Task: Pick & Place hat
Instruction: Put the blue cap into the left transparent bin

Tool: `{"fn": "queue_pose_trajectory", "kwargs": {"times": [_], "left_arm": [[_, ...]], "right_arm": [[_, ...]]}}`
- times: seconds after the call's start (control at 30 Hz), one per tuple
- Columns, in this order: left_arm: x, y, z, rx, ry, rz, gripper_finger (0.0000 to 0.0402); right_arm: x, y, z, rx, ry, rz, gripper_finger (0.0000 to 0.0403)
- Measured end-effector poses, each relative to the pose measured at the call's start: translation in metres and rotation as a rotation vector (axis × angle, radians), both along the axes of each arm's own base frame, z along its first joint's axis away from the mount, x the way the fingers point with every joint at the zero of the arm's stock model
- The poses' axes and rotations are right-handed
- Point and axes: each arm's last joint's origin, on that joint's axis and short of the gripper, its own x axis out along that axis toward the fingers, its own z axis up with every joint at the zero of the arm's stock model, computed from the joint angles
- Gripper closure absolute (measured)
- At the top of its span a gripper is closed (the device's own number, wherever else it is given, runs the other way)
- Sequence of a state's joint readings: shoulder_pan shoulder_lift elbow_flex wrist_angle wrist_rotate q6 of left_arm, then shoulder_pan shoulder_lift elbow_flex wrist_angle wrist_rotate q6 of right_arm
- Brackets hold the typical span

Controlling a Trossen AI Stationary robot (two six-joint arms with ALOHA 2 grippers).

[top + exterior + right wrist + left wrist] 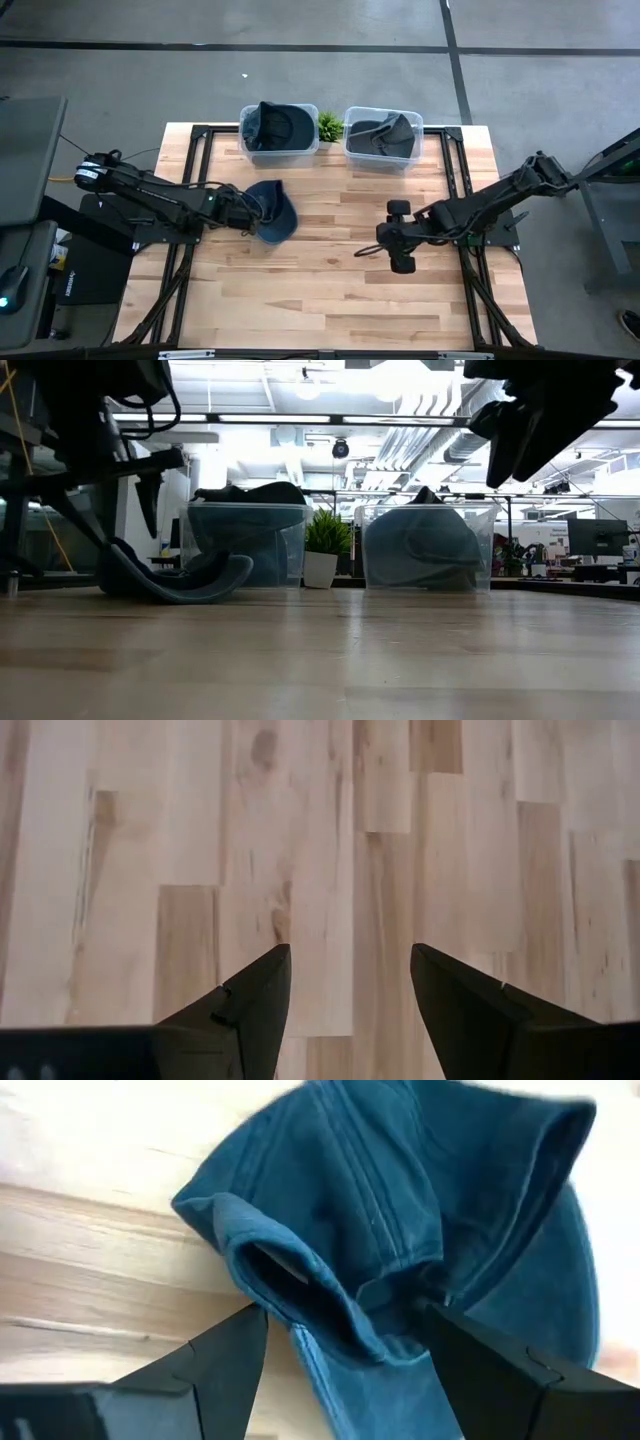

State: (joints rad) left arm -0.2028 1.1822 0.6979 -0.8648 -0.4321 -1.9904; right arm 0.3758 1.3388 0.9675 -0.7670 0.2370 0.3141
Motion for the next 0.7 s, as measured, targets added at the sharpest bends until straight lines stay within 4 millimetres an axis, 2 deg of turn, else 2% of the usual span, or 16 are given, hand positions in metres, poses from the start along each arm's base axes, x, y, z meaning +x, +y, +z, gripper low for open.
{"fn": "queue_pose_trajectory", "kwargs": {"times": [0.43, 0.7], "left_arm": [[0.010, 0.000, -0.013, 0.010, -0.075, 0.252, 0.0134], [0.023, -0.003, -0.030, -0.020, -0.085, 0.347, 0.0134]], "right_arm": [[-0.004, 0.020, 0.002, -0.017, -0.052, 0.063, 0.0201], [-0.004, 0.025, 0.005, -0.113, -0.156, 0.008, 0.0201]]}}
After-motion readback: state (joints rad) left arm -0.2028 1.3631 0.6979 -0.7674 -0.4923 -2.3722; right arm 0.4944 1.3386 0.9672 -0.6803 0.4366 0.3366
